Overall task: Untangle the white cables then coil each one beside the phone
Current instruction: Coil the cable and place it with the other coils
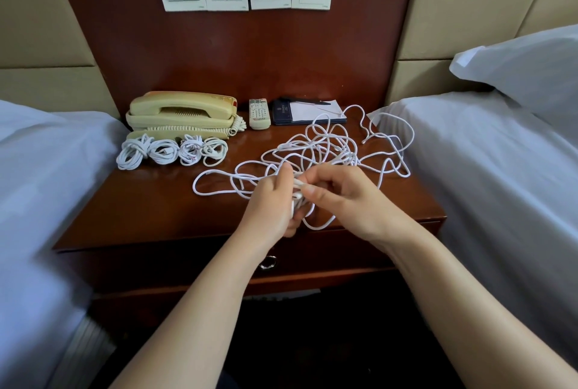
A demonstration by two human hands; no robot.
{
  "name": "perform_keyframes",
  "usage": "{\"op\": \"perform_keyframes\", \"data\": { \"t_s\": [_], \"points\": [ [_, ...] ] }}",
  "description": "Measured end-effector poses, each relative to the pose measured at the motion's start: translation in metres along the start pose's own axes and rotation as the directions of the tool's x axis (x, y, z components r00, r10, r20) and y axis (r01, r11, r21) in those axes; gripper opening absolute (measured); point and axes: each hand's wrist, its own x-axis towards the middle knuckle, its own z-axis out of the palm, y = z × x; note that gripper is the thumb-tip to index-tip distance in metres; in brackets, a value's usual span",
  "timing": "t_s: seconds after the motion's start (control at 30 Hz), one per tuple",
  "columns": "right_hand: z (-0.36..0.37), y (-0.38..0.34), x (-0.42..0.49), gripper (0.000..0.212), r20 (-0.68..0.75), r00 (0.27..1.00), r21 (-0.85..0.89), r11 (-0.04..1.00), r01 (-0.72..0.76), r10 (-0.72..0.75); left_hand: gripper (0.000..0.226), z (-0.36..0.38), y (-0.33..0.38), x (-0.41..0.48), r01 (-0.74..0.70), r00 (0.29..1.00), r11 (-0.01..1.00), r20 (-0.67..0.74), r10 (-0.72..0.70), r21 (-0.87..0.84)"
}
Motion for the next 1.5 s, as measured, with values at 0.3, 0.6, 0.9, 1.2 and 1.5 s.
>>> {"op": "perform_keyframes", "data": {
  "t_s": [0.3, 0.6, 0.9, 1.2, 1.5],
  "points": [
    [0.001, -0.001, -0.005, 0.022, -0.216, 0.972, -0.164, 0.985, 0.053, -0.088, 0.052, 0.006, 0.004, -0.001, 0.138, 0.989, 0.938, 0.102, -0.111, -0.318],
    [0.006, -0.002, -0.001, 0.009, -0.029, 0.999, -0.195, 0.980, 0.038, -0.045, 0.049, -0.002, -0.001, 0.000, 0.111, 0.994, 0.976, 0.016, -0.110, -0.186],
    [0.023, -0.004, 0.005, 0.009, -0.119, 0.990, -0.014, 0.997, 0.071, -0.072, 0.050, -0.018, 0.002, 0.005, 0.118, 0.993, 0.944, 0.051, -0.107, -0.309],
    [0.044, -0.013, 0.012, 0.018, -0.291, 0.933, -0.071, 0.977, 0.199, -0.211, 0.053, -0.038, 0.009, 0.000, 0.032, 0.997, 0.922, -0.053, -0.057, -0.387],
    [0.090, -0.027, 0.038, 0.013, -0.130, 0.946, -0.267, 0.929, 0.255, -0.297, 0.042, -0.081, 0.004, -0.008, 0.054, 0.978, 0.897, -0.159, -0.136, -0.438]
  ]
}}
